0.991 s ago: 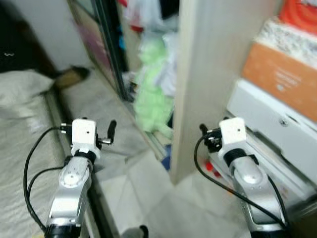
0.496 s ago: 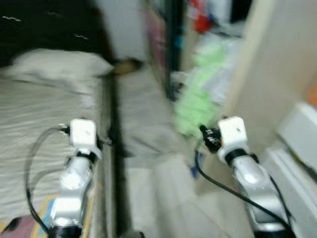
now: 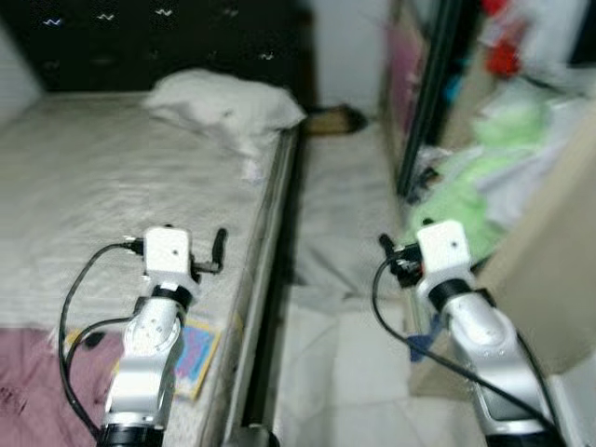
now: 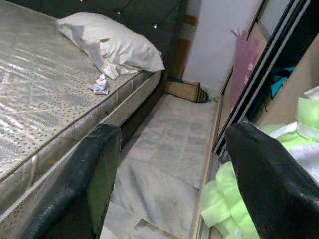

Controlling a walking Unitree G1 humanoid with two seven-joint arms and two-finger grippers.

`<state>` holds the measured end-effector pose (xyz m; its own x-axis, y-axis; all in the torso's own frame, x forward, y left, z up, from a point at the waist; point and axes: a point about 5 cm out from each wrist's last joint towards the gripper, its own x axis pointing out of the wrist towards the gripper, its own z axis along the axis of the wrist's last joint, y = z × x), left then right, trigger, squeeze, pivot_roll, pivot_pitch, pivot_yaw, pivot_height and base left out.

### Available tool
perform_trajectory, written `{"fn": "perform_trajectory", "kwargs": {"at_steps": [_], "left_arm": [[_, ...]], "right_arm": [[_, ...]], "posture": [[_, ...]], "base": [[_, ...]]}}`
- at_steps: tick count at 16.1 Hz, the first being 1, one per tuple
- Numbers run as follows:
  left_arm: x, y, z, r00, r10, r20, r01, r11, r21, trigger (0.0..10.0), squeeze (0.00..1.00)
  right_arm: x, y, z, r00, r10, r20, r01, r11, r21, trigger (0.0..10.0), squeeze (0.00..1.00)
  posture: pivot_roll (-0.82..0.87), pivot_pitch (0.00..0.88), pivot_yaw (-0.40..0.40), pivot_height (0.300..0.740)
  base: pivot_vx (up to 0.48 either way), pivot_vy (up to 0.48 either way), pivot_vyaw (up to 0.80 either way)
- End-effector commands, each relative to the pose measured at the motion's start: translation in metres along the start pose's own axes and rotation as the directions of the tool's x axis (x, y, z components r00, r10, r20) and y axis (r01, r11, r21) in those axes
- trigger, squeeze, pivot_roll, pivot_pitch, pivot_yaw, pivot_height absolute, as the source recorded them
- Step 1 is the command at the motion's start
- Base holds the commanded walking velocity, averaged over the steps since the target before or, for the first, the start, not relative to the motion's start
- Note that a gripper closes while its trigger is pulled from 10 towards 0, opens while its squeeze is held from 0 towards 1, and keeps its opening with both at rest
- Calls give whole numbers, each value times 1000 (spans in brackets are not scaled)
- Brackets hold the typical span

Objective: Clean up the room

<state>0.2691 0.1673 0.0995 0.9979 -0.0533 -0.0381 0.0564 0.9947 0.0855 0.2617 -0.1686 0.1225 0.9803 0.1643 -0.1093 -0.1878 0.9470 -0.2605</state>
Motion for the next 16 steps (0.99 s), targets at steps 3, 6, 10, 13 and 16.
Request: {"fn": "perform_trajectory", "kwargs": {"at_steps": [3, 6, 10, 13, 16], "left_arm": [[0, 7, 0, 1000, 22, -1, -22, 1000, 23, 10000, 0], [1, 7, 1, 1000, 24, 3, -24, 999, 28, 10000, 0], [2, 7, 1, 1000, 21, 7, -22, 999, 31, 10000, 0], [2, 7, 1, 1000, 17, 12, -17, 999, 34, 10000, 0], [2, 5, 2, 1000, 2, 12, -3, 999, 40, 10000, 0]], "right_arm": [[3, 6, 6, 999, 26, 33, -27, 1000, 16, 10000, 0], [3, 6, 7, 999, 33, 38, -34, 999, 17, 10000, 0], [3, 7, 9, 998, 36, 48, -37, 999, 19, 10000, 0], [3, 8, 11, 996, 56, 75, -58, 998, 35, 10000, 0], [2, 9, 16, 994, 46, 98, -50, 998, 37, 10000, 0]], "posture": [[-72, 0, 45, 740], [-72, 0, 44, 740], [-74, 0, 47, 740], [-74, 0, 48, 740], [-75, 0, 50, 740]], "base": [[0, 0, 800], [0, 0, 800], [0, 0, 800], [0, 0, 740], [0, 0, 0]]}}
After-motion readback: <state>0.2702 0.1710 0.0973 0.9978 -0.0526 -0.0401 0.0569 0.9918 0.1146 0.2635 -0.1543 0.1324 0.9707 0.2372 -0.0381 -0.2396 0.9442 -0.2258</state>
